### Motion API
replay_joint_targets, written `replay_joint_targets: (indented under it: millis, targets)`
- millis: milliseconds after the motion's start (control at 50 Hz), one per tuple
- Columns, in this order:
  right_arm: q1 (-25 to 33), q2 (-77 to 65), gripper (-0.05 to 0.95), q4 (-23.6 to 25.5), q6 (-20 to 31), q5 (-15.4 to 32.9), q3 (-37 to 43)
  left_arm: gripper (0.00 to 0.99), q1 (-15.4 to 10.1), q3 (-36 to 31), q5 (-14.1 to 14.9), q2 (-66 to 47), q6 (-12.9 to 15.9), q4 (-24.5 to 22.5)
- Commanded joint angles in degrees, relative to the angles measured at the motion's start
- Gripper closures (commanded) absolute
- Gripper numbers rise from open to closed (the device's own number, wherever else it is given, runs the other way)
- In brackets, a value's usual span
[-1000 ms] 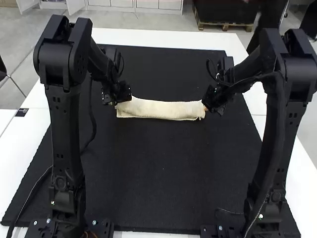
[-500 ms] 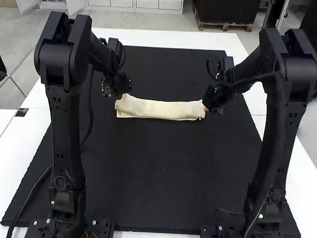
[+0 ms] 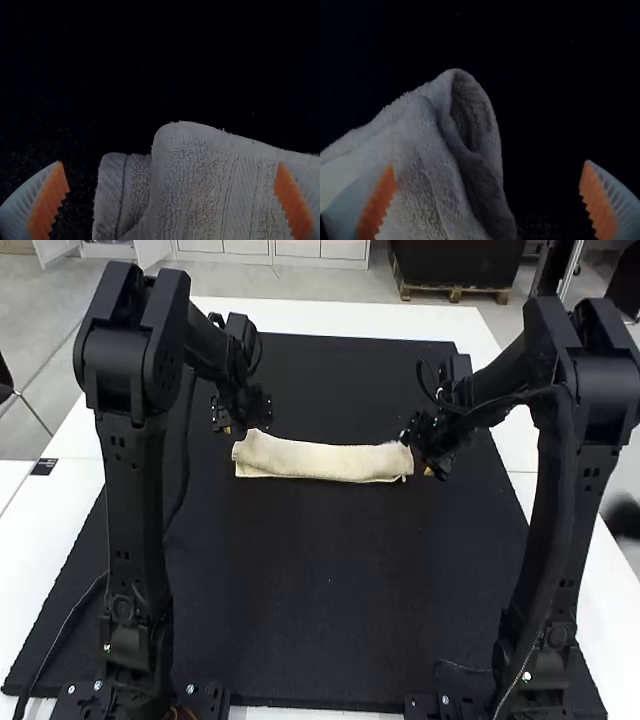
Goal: Fold the towel.
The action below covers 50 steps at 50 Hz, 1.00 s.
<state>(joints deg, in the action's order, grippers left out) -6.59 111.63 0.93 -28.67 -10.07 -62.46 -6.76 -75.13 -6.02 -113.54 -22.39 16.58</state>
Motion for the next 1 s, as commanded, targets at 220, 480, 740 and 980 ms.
replay_joint_targets:
  millis: [220, 480, 740, 980]
  targets:
    - [-0.62, 0.34, -0.01, 1.97, -2.98, -3.82, -3.64, 0.034, -1.15, -3.53, -0.39, 4.90, 0.07, 1.00]
    - [0.00, 1.04, -0.01, 1.97, -4.65, -6.46, -3.37, 0.034, -1.32, -3.53, -0.39, 5.96, 0.16, 1.44]
    - [0.09, 2.18, -0.01, 1.88, -5.00, -7.25, -3.29, 0.034, -1.32, -3.53, -0.13, 7.36, 0.24, 2.05]
    - [-0.18, 2.98, -0.01, 1.44, -5.00, -7.25, -3.64, 0.034, -1.32, -3.53, 0.31, 9.91, 0.24, 2.85]
